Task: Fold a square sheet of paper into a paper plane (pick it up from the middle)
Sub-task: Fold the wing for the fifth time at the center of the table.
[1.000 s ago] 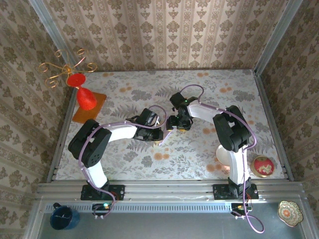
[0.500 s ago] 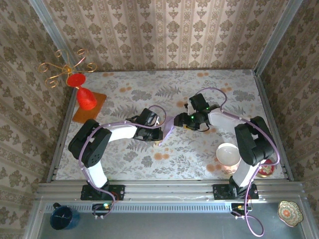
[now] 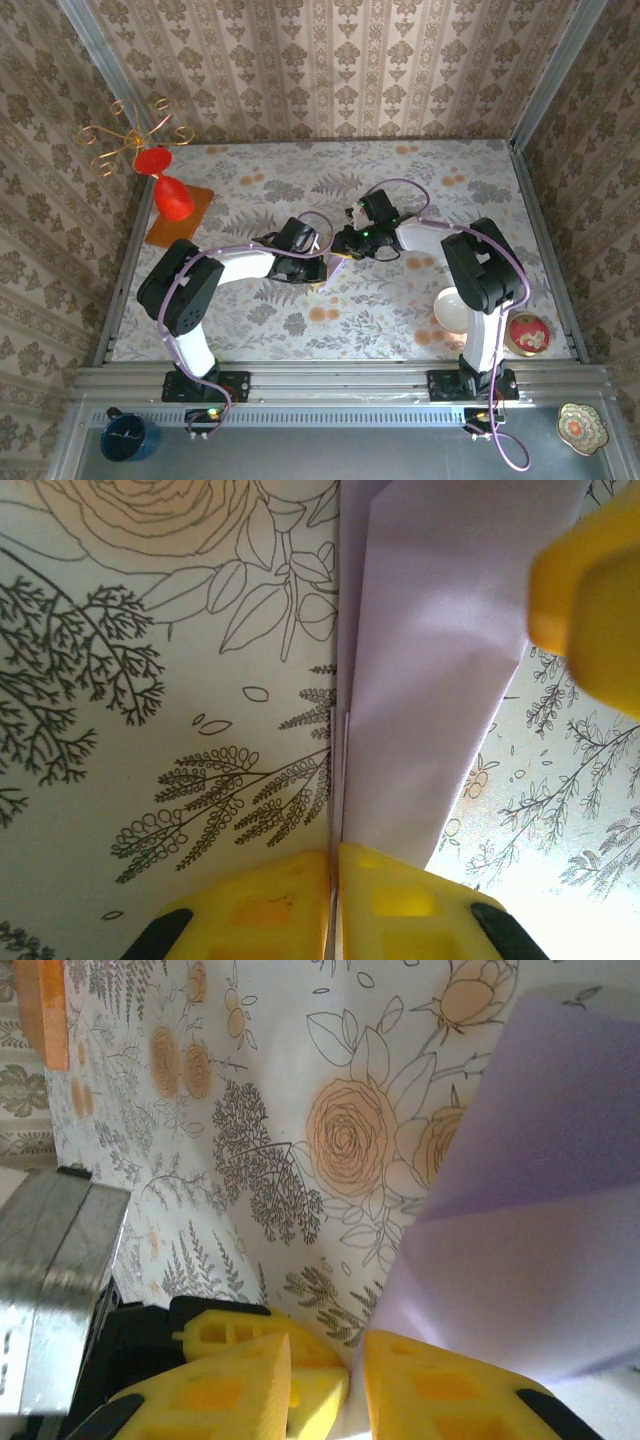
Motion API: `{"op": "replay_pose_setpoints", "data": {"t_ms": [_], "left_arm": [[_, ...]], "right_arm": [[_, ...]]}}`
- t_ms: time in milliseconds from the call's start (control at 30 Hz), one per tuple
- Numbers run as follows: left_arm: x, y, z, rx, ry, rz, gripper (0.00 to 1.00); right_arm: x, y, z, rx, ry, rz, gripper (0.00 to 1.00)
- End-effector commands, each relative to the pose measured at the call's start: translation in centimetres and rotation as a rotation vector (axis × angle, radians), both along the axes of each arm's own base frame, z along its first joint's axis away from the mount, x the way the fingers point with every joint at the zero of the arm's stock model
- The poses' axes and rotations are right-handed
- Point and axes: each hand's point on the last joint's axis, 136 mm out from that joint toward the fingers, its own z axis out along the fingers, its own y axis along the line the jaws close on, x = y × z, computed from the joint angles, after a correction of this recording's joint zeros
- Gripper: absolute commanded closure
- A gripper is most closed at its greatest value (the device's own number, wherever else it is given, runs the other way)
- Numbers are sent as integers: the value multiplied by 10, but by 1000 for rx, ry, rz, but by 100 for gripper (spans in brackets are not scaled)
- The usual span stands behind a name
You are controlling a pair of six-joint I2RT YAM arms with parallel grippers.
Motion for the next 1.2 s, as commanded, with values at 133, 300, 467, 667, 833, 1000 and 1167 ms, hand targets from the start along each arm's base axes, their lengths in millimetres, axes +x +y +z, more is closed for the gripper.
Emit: {"op": "replay_pose_setpoints", "data": {"t_ms": [133, 300, 467, 667, 833, 1000, 1167], "left_arm": [[-20, 6, -29, 50, 90, -9, 87], [-20, 6, -29, 48, 90, -9, 87], [-20, 6, -28, 45, 92, -8, 87], [-21, 5, -25, 37, 88, -9, 87], [-21, 4, -24, 31, 87, -12, 88], [-21, 5, -26, 36, 91, -10, 89], [-22, 7, -29, 42, 96, -6, 90]], "right_arm": [[2, 5, -18, -16, 48, 9, 74], [0, 0, -29, -50, 66, 6, 75], [-3, -5, -41, -93, 84, 6, 75], [-7, -12, -57, -144, 116, 4, 76], [-9, -12, -58, -154, 123, 9, 76], [-4, 1, -20, -58, 53, 26, 71], [0, -5, 12, -6, -55, -3, 65]]}}
